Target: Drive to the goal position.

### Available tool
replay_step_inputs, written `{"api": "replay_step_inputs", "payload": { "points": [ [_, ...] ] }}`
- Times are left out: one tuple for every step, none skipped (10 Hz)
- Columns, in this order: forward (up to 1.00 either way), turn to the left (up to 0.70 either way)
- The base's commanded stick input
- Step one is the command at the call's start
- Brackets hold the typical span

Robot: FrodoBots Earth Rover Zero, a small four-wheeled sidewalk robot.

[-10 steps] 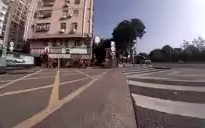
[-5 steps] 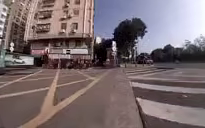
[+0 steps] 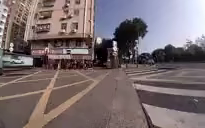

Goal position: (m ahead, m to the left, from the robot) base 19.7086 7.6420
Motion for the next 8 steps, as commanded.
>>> {"api": "replay_step_inputs", "payload": {
  "points": [
    [0.45, 0.0],
    [0.45, 0.0],
    [0.45, 0.0],
    [0.45, 0.0],
    [0.45, 0.0],
    [0.45, 0.0],
    [0.45, 0.0],
    [0.45, 0.0]
  ]
}}
